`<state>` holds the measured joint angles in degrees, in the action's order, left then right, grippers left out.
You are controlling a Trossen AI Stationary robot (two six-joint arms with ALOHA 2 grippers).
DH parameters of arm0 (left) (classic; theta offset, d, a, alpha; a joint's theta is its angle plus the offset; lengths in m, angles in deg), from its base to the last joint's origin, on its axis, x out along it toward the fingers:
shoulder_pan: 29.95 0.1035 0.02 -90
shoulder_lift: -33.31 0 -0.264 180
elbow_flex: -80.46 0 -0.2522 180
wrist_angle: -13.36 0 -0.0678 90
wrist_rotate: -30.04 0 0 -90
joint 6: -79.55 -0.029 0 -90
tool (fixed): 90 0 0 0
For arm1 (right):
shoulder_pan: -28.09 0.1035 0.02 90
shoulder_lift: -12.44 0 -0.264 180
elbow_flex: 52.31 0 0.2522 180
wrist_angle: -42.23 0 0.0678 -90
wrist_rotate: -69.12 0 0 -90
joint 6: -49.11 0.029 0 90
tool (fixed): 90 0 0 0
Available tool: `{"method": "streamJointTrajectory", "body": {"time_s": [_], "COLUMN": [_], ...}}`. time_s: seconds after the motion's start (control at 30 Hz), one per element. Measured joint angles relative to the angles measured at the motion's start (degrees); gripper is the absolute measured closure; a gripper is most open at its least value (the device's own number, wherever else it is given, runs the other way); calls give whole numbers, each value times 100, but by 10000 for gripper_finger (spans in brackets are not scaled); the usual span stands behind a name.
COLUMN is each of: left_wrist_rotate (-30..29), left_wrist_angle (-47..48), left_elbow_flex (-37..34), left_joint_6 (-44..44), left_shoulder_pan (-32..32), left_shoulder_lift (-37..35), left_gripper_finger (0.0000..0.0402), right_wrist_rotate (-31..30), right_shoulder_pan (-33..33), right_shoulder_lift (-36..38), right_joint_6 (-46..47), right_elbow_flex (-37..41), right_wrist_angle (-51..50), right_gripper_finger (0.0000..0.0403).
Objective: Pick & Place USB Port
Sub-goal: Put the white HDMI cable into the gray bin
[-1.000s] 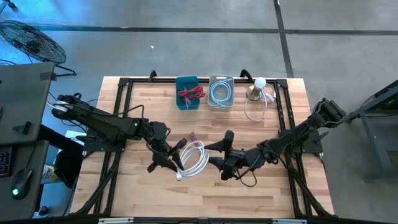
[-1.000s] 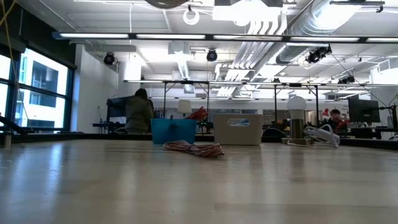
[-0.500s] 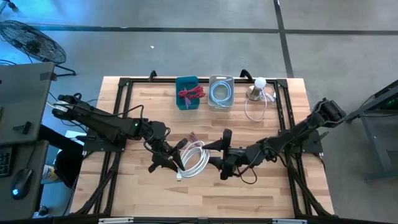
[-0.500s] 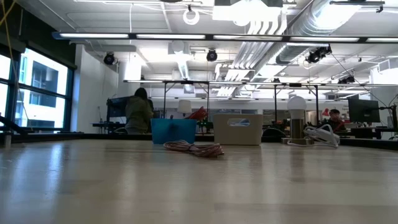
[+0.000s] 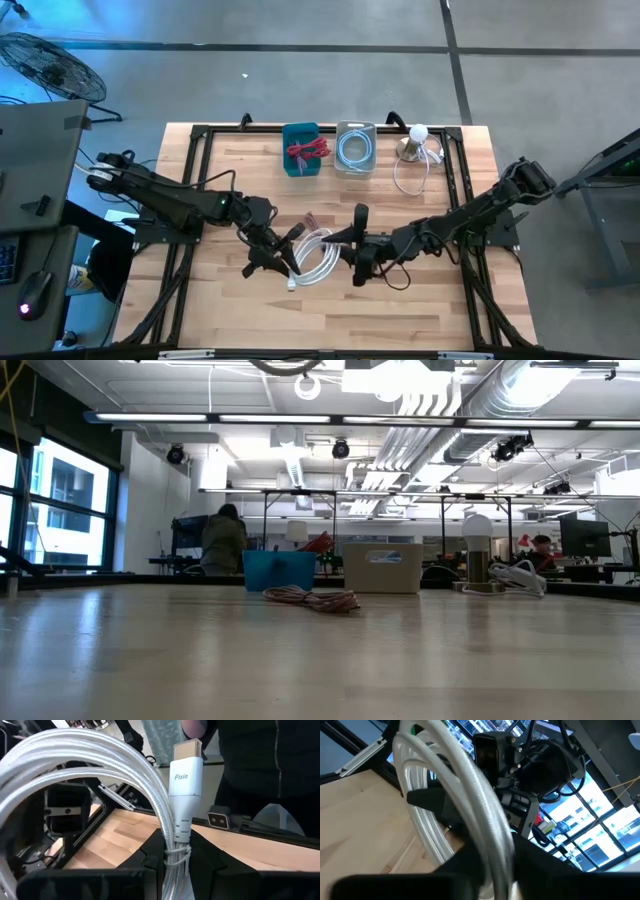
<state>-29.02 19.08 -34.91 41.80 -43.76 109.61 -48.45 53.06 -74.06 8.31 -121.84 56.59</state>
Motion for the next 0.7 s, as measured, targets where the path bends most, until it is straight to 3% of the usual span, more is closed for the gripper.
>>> {"method": "streamJointTrajectory", "body": {"time_s": [0.07,0.43,0.7], "left_wrist_rotate": [-6,-301,-620], "left_wrist_angle": [-29,-44,10], "left_elbow_flex": [2,0,0], "left_joint_6": [-4,91,375], "left_shoulder_pan": [0,-7,-9], "left_shoulder_lift": [36,80,80], "left_gripper_finger": [348,344,250], "right_wrist_rotate": [-3,-389,-695], "right_shoulder_pan": [0,4,0], "right_shoulder_lift": [0,0,0], "right_joint_6": [-33,193,209], "right_elbow_flex": [0,0,0], "right_wrist_angle": [-8,-147,-208], "right_gripper_finger": [358,359,360]}}
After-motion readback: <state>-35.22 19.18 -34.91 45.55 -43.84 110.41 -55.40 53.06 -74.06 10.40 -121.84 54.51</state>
